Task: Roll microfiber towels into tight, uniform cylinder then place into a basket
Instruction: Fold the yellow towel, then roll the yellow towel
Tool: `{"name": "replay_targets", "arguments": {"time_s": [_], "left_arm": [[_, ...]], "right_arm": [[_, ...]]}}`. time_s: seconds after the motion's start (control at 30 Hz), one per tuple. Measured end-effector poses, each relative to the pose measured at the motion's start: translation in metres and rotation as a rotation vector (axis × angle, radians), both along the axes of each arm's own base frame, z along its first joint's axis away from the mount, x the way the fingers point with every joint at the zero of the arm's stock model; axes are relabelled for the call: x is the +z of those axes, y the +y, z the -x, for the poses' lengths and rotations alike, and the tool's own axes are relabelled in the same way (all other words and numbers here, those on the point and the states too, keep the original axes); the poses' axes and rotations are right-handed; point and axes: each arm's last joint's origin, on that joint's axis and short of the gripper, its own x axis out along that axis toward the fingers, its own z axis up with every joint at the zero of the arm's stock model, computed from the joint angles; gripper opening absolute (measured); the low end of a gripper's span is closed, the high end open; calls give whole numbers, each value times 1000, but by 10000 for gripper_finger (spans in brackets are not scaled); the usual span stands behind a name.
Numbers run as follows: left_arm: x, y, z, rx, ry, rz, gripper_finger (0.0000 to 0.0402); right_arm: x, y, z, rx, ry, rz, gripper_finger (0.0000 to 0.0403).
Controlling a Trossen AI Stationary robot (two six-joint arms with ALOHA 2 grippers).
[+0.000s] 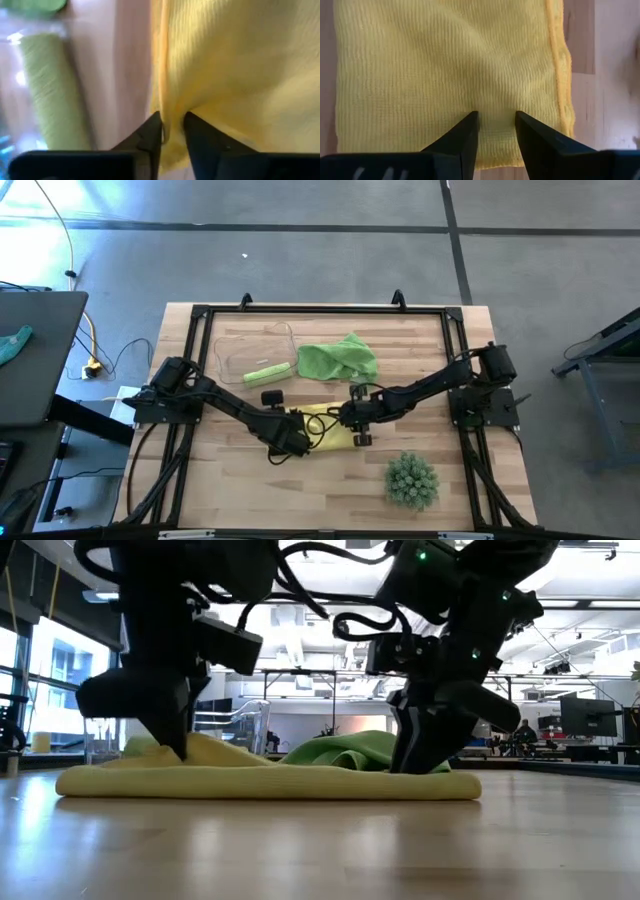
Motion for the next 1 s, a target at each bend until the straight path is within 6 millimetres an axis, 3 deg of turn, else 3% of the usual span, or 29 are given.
{"name": "replay_targets", "arguments": {"time_s": [0.17,0.37,0.63,0.8,1.0], "left_arm": [[18,2,6,76,86,-44,122],[22,-11,3,89,61,37,133],[0,-31,-4,-78,-90,102,133],[-18,-35,7,-64,-91,116,133],[-24,-47,10,-5,-190,192,133]], "right_arm": [[-1,0,0,-16,3,-8,125],[-2,-1,-1,-19,3,6,125],[-2,-1,-1,-32,3,5,125],[-3,-1,0,-31,6,6,125],[-3,-7,-2,-19,-8,72,125]]}}
